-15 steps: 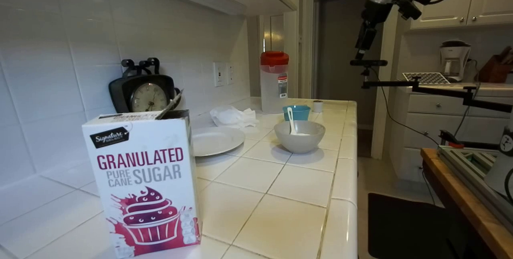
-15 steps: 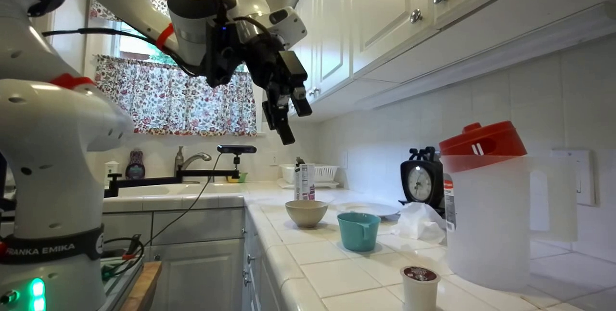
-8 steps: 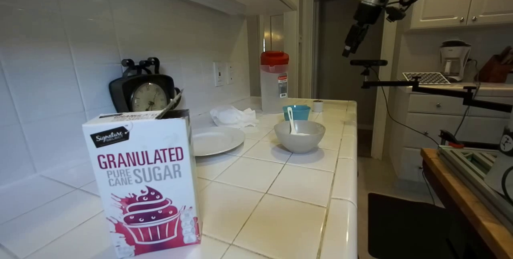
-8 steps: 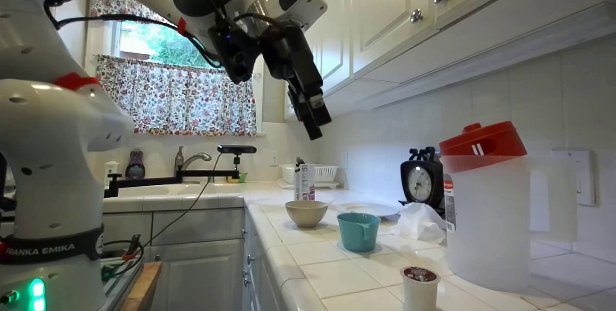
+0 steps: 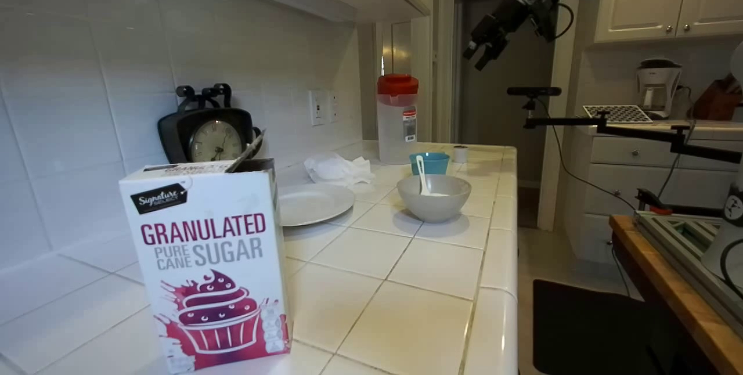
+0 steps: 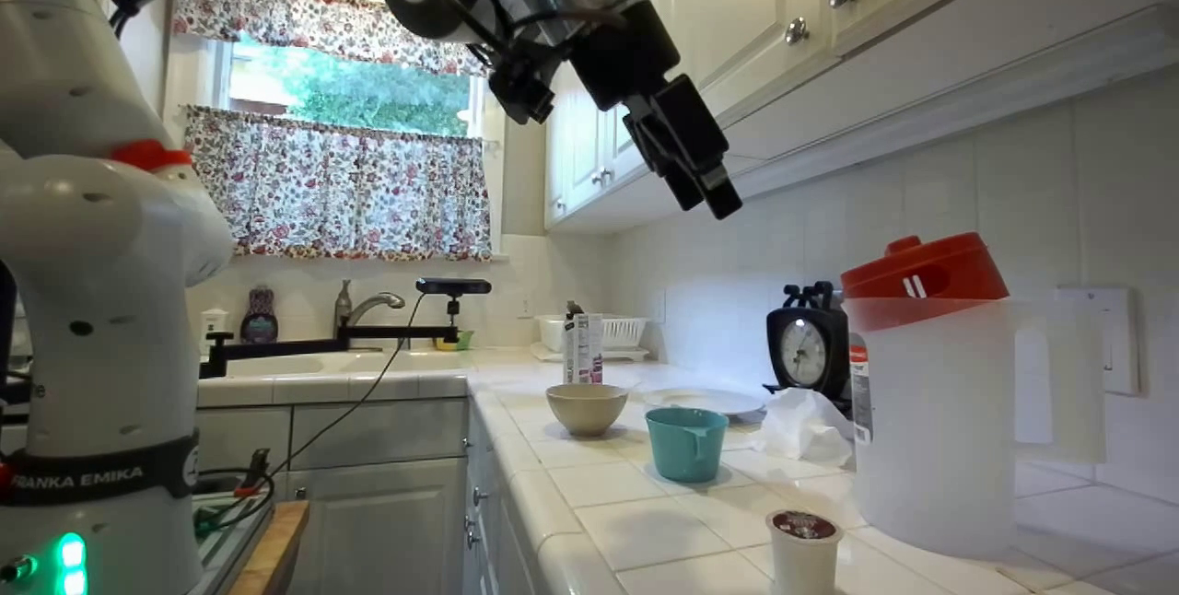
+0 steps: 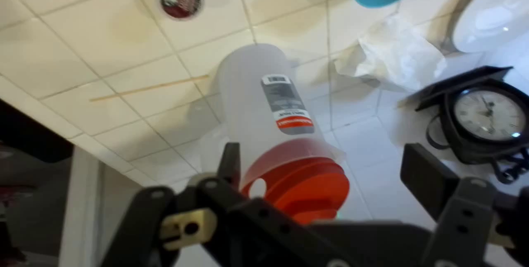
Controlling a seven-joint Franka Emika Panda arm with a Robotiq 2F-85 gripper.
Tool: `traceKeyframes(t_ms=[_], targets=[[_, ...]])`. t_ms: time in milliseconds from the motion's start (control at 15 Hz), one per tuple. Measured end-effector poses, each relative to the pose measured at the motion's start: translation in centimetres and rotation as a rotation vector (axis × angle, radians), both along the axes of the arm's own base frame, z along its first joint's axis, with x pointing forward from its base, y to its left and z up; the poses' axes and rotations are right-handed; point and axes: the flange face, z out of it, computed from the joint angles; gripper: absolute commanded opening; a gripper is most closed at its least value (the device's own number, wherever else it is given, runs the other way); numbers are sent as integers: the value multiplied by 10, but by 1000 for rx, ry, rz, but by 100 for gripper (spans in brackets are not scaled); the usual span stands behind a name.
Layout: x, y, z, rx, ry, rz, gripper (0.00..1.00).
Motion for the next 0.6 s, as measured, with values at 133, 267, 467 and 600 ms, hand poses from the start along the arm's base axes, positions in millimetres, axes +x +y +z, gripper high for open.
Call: traceKeyframes(t_ms=[133, 267, 467, 600], targets=[[13, 7, 7, 68, -57, 37, 100], [20, 10, 9, 97, -73, 61, 100], [20, 9, 8, 102, -74, 63, 100], [20, 9, 8, 101, -74, 63, 100]])
